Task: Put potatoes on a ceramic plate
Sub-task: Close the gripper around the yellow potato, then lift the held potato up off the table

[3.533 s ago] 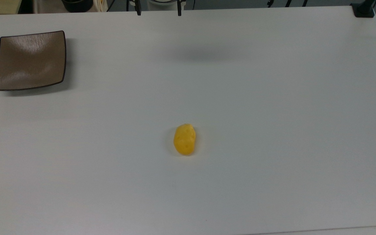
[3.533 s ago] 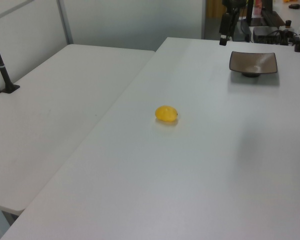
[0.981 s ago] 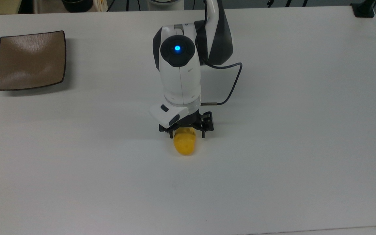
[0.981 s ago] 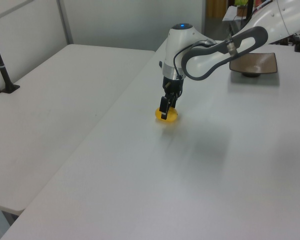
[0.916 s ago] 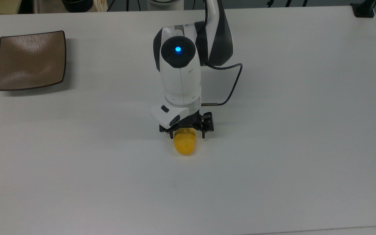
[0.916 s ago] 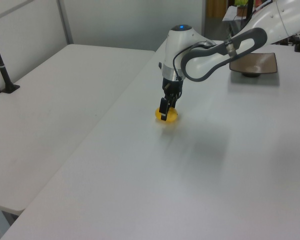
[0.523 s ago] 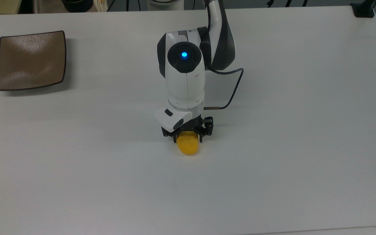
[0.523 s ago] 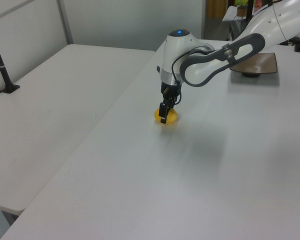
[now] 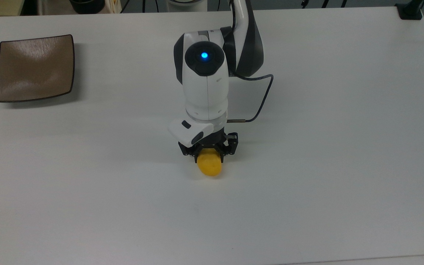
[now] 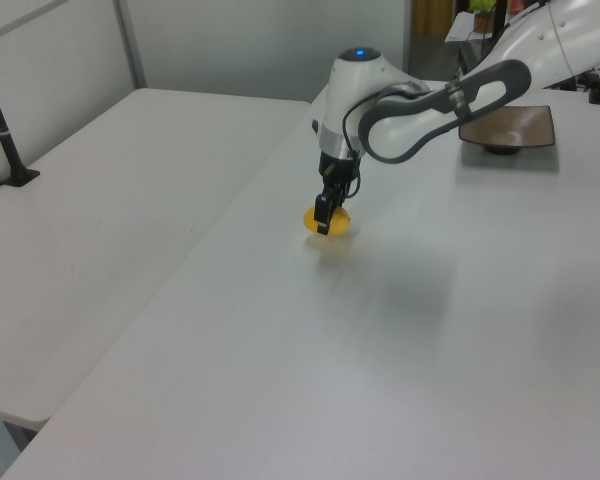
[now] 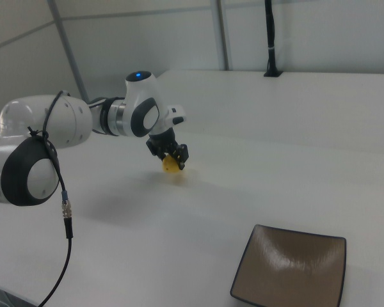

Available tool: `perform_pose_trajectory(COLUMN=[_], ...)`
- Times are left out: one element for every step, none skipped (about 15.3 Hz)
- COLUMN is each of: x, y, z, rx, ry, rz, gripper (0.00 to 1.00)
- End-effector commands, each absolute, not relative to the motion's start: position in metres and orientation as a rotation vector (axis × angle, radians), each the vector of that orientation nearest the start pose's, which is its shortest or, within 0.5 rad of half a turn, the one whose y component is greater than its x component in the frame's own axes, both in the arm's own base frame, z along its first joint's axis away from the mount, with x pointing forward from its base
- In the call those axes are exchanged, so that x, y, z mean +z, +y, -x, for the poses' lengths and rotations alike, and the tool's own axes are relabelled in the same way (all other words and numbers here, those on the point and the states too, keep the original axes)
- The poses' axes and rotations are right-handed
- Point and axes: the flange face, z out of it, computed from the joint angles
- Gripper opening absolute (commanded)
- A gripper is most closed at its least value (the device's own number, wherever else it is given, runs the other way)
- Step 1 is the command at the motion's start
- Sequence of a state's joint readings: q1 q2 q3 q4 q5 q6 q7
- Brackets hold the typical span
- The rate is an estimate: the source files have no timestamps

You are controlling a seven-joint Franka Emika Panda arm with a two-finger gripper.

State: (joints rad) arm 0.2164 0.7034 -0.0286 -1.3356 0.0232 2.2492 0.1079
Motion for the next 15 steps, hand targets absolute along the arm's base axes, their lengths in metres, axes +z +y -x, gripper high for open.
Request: perform_pose_trajectory(x=[0.392,0.405,0.428,0.450,0.468,0.489,0.511,0.527,0.544,0.555,0.566,0.578,0.591,0.603,0.608], y=[0.144,0.143,0.138,0.128,0.121,0.116,0.112,0.102,0.095,0.090,0.087,0.080,0.070,0.065,0.052], z=[-0.730,-0.725,-0.716,-0.711,-0.701,-0.691,-0.679,-0.668,-0.657,-0.648,-0.637,-0.621,-0.603,-0.584,-0.569], rx=[-0.402,-0.394,-0.369,-0.379,-0.376,-0.384,-0.390,-0.368,-0.349,-0.313,-0.281,-0.259,-0.246,-0.238,-0.214], ry=[-0.076,-0.071,-0.067,-0.048,-0.034,-0.025,-0.021,-0.005,0.002,-0.004,-0.034,-0.054,-0.082,-0.143,-0.200], rz=[3.070,3.068,3.074,3.068,3.060,3.054,3.051,3.056,3.059,3.067,3.073,3.077,3.079,3.076,3.075], gripper=[0.24,0.24,0.24,0.24,0.24,0.24,0.24,0.24,0.24,0.24,0.24,0.24,0.24,0.24,0.24])
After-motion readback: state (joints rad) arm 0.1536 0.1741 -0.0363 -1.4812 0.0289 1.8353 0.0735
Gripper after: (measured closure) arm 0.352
